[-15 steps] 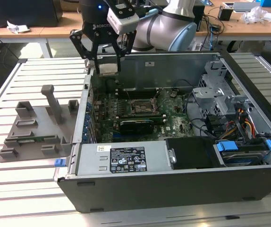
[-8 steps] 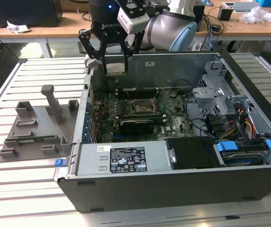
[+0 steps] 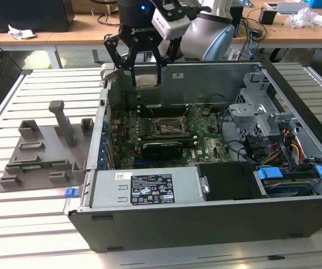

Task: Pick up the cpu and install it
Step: 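Pick up the cpu and move it towards the insertion slot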

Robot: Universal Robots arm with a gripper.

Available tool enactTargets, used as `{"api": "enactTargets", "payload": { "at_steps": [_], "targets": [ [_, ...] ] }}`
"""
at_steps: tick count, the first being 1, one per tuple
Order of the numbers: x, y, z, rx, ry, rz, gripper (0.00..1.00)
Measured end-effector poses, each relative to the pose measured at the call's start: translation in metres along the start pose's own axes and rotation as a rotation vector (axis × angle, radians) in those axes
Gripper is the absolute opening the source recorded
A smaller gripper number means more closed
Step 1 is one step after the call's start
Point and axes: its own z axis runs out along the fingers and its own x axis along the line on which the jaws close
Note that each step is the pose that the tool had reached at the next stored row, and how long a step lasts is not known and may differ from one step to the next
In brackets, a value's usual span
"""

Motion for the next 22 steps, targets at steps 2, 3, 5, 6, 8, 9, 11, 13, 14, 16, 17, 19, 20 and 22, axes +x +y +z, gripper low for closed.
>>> {"api": "enactTargets", "payload": {
  "at_steps": [2, 3, 5, 6, 8, 9, 11, 13, 14, 16, 17, 19, 20, 22],
  "targets": [
    [-0.0034, -0.0001, 0.0003, -0.0002, 0.0005, 0.0, 0.55],
    [-0.0063, -0.0002, 0.0006, -0.0002, 0.0011, 0.0, 0.55],
    [-0.0126, -0.0005, 0.0016, -0.0003, 0.0022, 0.0, 0.55],
    [-0.0145, -0.0006, 0.0019, -0.0003, 0.0026, 0.0, 0.55],
    [-0.0182, -0.0008, 0.0027, -0.0003, 0.0032, 0.0, 0.55],
    [-0.0193, -0.0009, 0.003, -0.0004, 0.0033, 0.0, 0.55],
    [-0.0215, -0.0011, 0.0036, -0.0003, 0.0036, 0.0, 0.55],
    [-0.024, -0.0013, 0.0042, -0.0004, 0.0039, 0.0, 0.55],
    [-0.0252, -0.0014, 0.0045, -0.0004, 0.004, 0.0, 0.55],
    [-0.0275, -0.0015, 0.0052, -0.0005, 0.0042, 0.0, 0.55],
    [-0.0284, -0.0016, 0.0055, -0.0005, 0.0042, 0.0, 0.55],
    [-0.0317, -0.0018, 0.0064, -0.0005, 0.0045, 0.0, 0.55],
    [-0.0332, -0.0019, 0.0068, -0.0005, 0.0046, 0.0, 0.55],
    [-0.0363, -0.0022, 0.0075, -0.0005, 0.0048, 0.0, 0.55]
  ]
}}
